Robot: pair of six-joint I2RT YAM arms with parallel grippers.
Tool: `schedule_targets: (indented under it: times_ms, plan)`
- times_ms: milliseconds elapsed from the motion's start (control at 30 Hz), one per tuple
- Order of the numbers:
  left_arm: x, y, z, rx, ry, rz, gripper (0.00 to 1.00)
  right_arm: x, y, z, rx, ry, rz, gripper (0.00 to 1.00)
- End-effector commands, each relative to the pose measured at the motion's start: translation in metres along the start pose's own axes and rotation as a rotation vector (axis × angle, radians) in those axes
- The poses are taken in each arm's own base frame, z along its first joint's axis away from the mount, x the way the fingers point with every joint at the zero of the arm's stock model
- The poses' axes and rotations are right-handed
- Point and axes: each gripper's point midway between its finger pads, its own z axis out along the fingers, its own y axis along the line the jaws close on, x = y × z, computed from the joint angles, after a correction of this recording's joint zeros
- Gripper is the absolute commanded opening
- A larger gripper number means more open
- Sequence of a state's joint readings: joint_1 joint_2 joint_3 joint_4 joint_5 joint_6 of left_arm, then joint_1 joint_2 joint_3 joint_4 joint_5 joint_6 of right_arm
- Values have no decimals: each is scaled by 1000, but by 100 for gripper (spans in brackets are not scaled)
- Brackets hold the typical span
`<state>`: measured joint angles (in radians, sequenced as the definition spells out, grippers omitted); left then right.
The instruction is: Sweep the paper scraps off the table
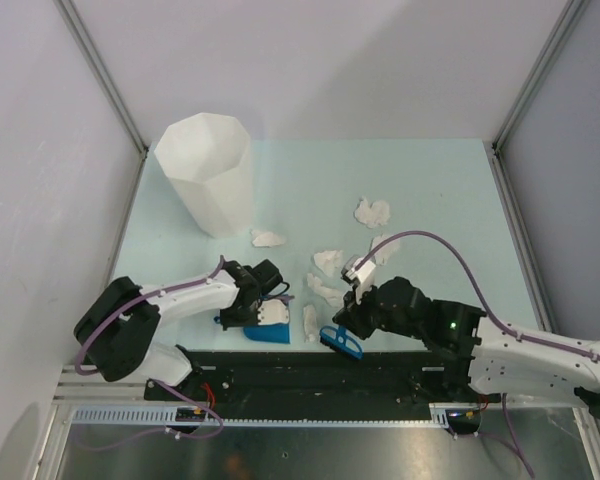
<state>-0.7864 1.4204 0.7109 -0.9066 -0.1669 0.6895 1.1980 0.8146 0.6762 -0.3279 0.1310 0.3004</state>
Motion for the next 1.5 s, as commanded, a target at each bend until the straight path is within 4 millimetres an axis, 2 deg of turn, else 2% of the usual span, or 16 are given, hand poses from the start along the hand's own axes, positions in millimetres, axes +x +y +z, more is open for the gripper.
schedule_targets:
  times_ms: [0,67,100,200,333,467,500,700,933,967,1067,1100,1133,1333,1433,1467]
  plan:
    - [-21,2,-5,16,-84,-6,5,2,2,18,-65,7,-24,0]
    - [-32,8,-13,-6,-146,-21,19,-1,-1,22,-56,-12,-7,0]
    - [-35,8,-16,-12,-167,-23,36,-4,-2,23,-57,-31,2,0]
    - [-35,4,-21,-22,-231,-8,58,-4,-6,22,-51,-38,11,0]
    - [-25,-5,-19,-27,-328,33,67,-3,-6,19,-74,-57,16,0]
    - [-16,5,-24,-67,-481,49,69,-5,-4,20,-99,-80,27,0]
    - [-16,6,-28,-95,-518,58,69,-7,-5,21,-93,-87,38,0]
    - [-16,15,-15,-147,-524,54,66,-7,-8,21,-75,-84,49,0]
    - [-9,10,16,-45,-408,25,56,0,-26,22,32,-69,110,0]
    - [-8,8,20,-25,-393,26,52,0,-35,22,85,-76,126,0]
    - [-6,5,23,-9,-376,10,25,2,-65,16,252,-75,242,0]
    - [-7,5,22,-8,-376,10,6,1,-69,14,275,-76,278,0]
    - [-6,4,23,-9,-373,14,0,-3,-72,11,290,-85,305,0]
    - [-12,-1,14,-44,-328,53,0,-16,-80,-16,400,-87,410,0]
    - [-13,-5,11,14,-272,47,0,-10,-80,-21,429,-41,441,0]
    - [-12,-6,11,26,-252,32,0,1,-78,-17,431,10,444,0]
